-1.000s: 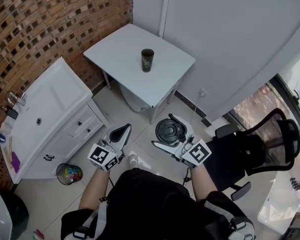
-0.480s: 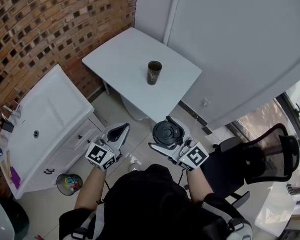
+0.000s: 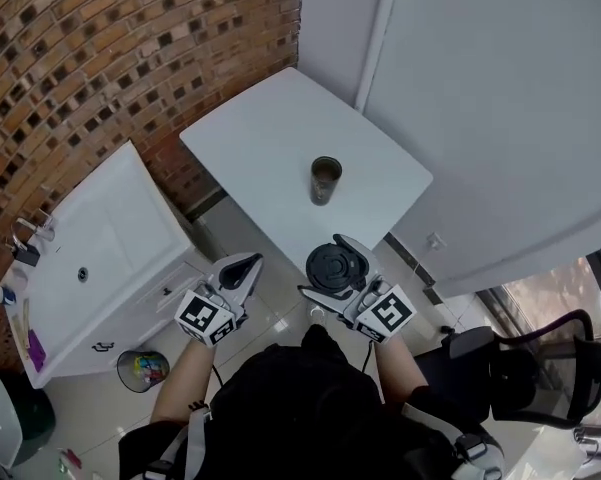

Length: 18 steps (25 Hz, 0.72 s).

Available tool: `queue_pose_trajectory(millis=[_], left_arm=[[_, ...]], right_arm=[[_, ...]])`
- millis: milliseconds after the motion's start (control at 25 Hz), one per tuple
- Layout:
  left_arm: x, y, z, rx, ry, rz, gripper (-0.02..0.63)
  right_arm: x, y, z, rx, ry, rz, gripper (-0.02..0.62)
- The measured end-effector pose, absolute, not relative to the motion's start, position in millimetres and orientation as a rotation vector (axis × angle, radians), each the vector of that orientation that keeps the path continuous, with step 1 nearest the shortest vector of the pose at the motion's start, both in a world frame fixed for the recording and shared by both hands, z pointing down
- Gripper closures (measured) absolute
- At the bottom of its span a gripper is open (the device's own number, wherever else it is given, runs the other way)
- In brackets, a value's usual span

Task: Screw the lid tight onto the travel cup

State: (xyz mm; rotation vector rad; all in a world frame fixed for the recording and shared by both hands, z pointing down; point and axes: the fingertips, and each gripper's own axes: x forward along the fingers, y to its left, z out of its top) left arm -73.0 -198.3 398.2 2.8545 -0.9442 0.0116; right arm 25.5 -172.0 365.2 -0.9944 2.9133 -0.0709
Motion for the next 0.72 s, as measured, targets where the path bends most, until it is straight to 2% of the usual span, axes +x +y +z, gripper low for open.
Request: queue_pose_trajectory(millis=[440, 720], left_arm=[[-13, -302, 393, 2.770, -1.106, -0.032, 0.601], [-6, -331, 412, 2.740, -1.103, -0.024, 0.601]], right_arm=[[89, -289, 340, -0.828, 2.962, 0.023, 0.107], [105, -331, 360, -0.870, 2.959, -0.032, 0.107]])
